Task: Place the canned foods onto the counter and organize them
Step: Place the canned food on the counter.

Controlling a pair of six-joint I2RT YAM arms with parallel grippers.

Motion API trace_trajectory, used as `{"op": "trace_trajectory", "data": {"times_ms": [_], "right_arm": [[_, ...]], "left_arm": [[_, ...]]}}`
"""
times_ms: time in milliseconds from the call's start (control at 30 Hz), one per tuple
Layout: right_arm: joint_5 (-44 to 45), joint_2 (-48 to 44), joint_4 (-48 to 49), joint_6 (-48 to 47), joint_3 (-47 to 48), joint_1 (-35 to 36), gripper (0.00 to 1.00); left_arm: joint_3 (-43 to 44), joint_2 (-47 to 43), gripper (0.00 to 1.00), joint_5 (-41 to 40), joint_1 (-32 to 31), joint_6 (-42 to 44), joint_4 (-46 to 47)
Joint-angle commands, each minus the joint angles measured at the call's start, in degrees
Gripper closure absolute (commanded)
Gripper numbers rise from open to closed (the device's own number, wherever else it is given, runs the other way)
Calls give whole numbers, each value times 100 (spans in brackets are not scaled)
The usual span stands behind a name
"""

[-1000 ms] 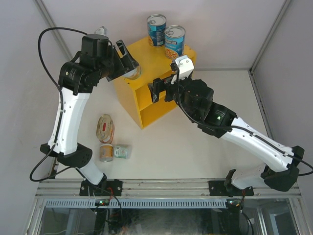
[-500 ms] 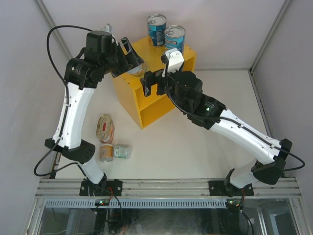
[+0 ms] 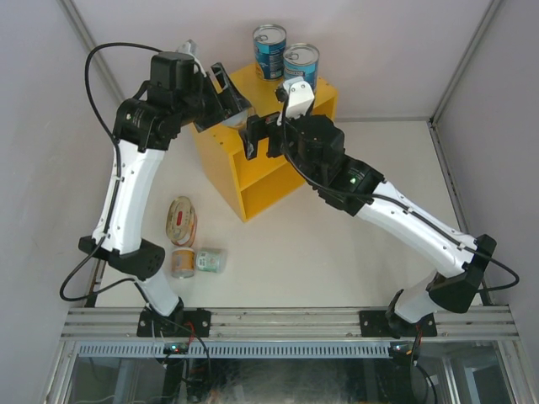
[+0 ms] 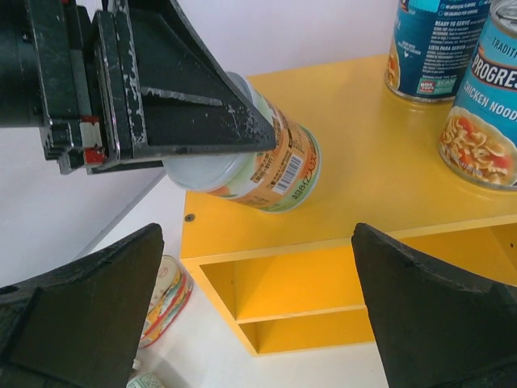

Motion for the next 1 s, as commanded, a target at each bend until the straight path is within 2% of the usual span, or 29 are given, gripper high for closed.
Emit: {"op": "trace_trajectory", "data": {"times_ms": [0,133,167,200,433,533,567,967], "right_arm": [[-119,41,142,148,332,-92,0],[-193,92,101,194,379,-172,0],[-218,100,86,196,389,-189,0],[-239,123,77,204,405,-207,0],[-412,247,-5,259,544,-321,0],[-462,299,-24,250,610,-362,0],[-485,306,-13,256,611,-391,0],[-744,471,-47,380,725,-693,0]], "left_arm": [[405,-99,44,164,21,4,790],[395,-101,39,154,19,-46,844],[400,-94,33,155,18,-65,860],[398,-81,31,160,14,-76,872],[395,-31,29,204,16,-143,987],[363,-30,17,221,18,-143,1017],[359,-26,16,231,18,-143,1018],[330,32,15,173,18,-248,1138]]}}
